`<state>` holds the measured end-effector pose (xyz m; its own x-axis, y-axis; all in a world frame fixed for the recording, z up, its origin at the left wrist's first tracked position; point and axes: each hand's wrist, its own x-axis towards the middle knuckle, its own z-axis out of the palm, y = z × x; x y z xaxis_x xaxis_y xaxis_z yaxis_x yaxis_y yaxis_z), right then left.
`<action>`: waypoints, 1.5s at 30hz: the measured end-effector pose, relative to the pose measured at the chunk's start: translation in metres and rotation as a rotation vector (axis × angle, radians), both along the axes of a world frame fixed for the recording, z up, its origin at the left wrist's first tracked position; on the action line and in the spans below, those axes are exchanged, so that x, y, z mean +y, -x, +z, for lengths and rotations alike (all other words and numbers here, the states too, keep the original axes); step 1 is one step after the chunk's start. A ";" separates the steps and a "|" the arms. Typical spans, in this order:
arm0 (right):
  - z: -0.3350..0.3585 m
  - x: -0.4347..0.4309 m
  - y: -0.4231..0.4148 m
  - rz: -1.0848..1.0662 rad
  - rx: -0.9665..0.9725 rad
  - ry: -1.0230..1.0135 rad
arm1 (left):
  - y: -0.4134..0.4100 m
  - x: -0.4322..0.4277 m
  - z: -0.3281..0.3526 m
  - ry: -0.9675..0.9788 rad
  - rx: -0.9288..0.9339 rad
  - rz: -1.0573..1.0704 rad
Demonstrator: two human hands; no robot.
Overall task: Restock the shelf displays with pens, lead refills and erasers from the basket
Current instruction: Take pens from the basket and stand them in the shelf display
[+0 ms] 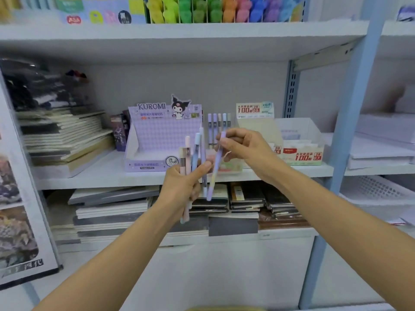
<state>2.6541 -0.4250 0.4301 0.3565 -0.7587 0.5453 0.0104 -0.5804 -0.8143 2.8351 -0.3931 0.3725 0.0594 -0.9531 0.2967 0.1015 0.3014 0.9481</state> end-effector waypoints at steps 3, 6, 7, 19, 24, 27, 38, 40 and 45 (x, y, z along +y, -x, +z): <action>0.035 -0.015 0.010 -0.119 -0.167 0.079 | -0.010 -0.015 0.021 0.093 -0.036 0.011; 0.060 -0.036 0.019 -0.251 -0.254 0.159 | -0.017 -0.028 0.037 0.134 -0.019 0.009; 0.065 -0.043 0.020 -0.285 -0.258 0.174 | -0.019 -0.033 0.040 0.135 -0.010 0.021; 0.052 -0.122 0.005 -0.468 0.221 0.187 | -0.019 -0.069 0.053 0.038 -0.002 0.081; 0.062 -0.128 0.005 -0.467 0.408 0.231 | -0.019 -0.076 0.058 0.044 -0.015 0.056; 0.068 -0.129 0.005 -0.452 0.443 0.233 | -0.019 -0.078 0.060 0.050 -0.021 0.056; 0.070 -0.132 0.008 -0.434 0.465 0.246 | -0.019 -0.080 0.059 0.027 0.021 0.051; 0.066 -0.130 0.005 -0.429 0.427 0.258 | -0.018 -0.081 0.058 0.021 0.022 0.051; 0.060 -0.136 -0.005 -0.567 0.442 0.404 | -0.018 -0.082 0.056 0.016 0.026 0.044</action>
